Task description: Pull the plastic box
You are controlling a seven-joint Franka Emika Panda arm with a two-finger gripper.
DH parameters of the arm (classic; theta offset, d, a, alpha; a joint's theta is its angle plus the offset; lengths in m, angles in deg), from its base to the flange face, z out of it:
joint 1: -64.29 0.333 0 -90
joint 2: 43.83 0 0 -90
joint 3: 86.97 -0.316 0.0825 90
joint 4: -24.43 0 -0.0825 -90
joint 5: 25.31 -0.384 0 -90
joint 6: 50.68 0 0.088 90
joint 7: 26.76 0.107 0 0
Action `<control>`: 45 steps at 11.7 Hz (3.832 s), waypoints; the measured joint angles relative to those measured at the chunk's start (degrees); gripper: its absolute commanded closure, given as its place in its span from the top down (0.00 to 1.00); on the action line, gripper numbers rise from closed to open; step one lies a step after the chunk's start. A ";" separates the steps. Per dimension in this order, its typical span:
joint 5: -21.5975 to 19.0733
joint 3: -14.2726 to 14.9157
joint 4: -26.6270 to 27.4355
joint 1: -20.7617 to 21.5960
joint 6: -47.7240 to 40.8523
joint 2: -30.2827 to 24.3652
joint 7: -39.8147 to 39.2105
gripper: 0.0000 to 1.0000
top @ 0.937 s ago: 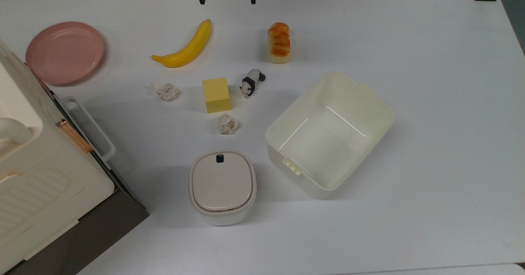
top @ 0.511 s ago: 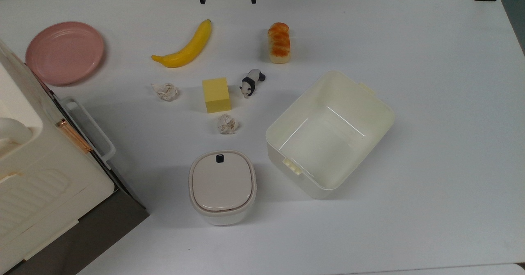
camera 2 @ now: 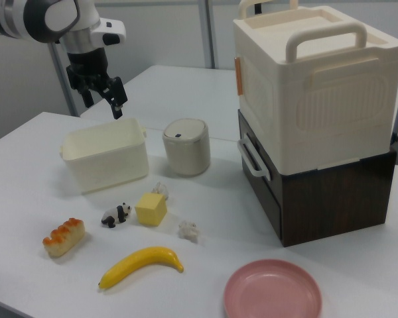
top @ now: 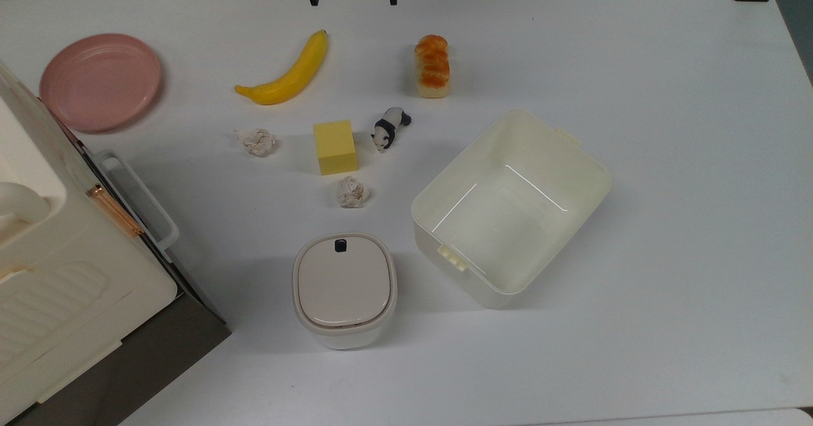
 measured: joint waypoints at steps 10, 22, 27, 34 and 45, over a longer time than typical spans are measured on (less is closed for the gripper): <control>0.02 -6.29 -2.12 4.07 15.27 11.77 -38.70 1.00; 0.43 -6.67 -7.27 9.90 25.63 25.27 -42.04 1.00; 1.18 -6.67 -4.26 9.82 25.60 26.27 -42.76 1.00; 5.18 -6.24 -1.77 8.93 17.59 26.26 -42.76 1.00; 13.18 -5.86 -1.16 6.96 4.52 23.19 -42.30 1.00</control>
